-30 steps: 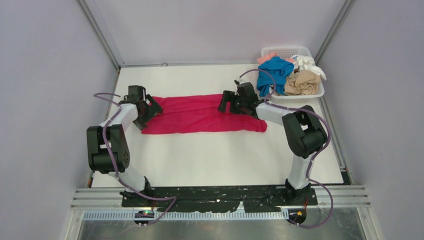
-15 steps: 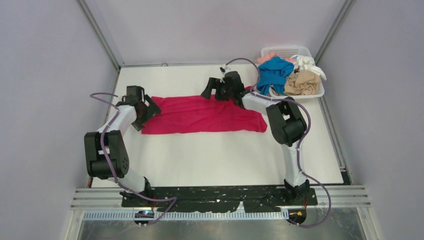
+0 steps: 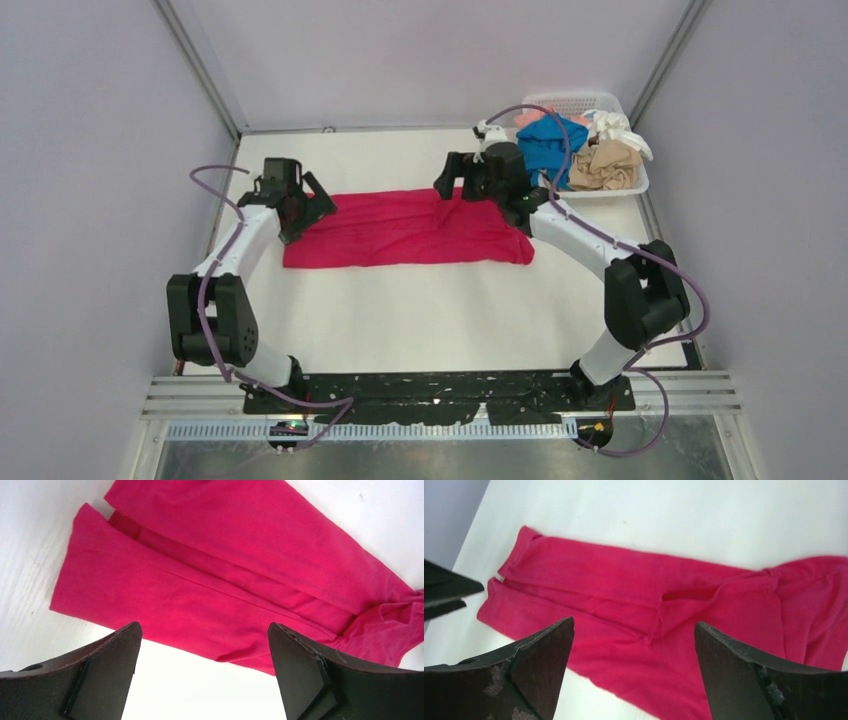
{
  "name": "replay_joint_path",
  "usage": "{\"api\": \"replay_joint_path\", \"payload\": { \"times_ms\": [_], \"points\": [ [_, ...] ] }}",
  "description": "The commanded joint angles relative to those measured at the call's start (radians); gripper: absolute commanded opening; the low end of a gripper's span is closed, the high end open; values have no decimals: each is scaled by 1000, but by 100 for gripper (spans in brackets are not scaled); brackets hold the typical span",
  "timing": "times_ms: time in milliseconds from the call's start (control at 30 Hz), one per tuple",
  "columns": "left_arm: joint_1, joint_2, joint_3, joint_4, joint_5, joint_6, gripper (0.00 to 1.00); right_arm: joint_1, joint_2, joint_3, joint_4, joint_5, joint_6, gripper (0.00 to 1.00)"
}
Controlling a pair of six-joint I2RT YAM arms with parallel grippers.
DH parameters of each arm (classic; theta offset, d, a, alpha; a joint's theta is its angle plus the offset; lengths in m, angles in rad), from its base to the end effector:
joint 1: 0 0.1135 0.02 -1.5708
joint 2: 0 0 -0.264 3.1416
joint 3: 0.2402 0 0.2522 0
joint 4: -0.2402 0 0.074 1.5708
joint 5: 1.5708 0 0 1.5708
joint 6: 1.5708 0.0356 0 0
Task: Fold and stack the t-shirts
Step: Fold the other side of the tshirt into a rectangle
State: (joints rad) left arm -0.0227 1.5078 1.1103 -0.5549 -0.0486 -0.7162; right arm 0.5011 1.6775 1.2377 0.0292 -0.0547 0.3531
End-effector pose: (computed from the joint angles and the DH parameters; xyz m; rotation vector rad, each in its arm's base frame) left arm 0.3159 -0.0054 0.2482 -0.8810 2.3802 -0.2352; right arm 0.3462 0.1918 0.2823 -0.1865 2.0233 0.6021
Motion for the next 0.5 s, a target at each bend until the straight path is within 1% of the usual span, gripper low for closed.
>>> {"api": "replay_joint_path", "payload": {
  "times_ms": [0,67,133,200,267,300,400,467],
  "points": [
    [-8,18,51,5,33,20,100,5,6,-131,-53,-60,23,95],
    [-7,3,38,4,21,25,100,6,31,-149,-40,-81,35,95],
    [-7,-15,19,2,2,31,100,7,88,-129,6,-104,26,95],
    [-7,-33,-1,-6,-17,37,100,11,152,-61,14,-134,11,95],
    [-7,-48,-13,-18,-34,45,100,21,231,38,0,-148,-7,95],
    [-8,-56,-24,-22,-41,48,100,26,256,114,-8,-148,-34,95],
    [-8,-74,-43,-31,-50,54,100,59,385,278,-124,-96,-95,95],
    [-8,-84,-51,-37,-54,60,100,75,433,409,-191,-49,-114,95]
  ]
}}
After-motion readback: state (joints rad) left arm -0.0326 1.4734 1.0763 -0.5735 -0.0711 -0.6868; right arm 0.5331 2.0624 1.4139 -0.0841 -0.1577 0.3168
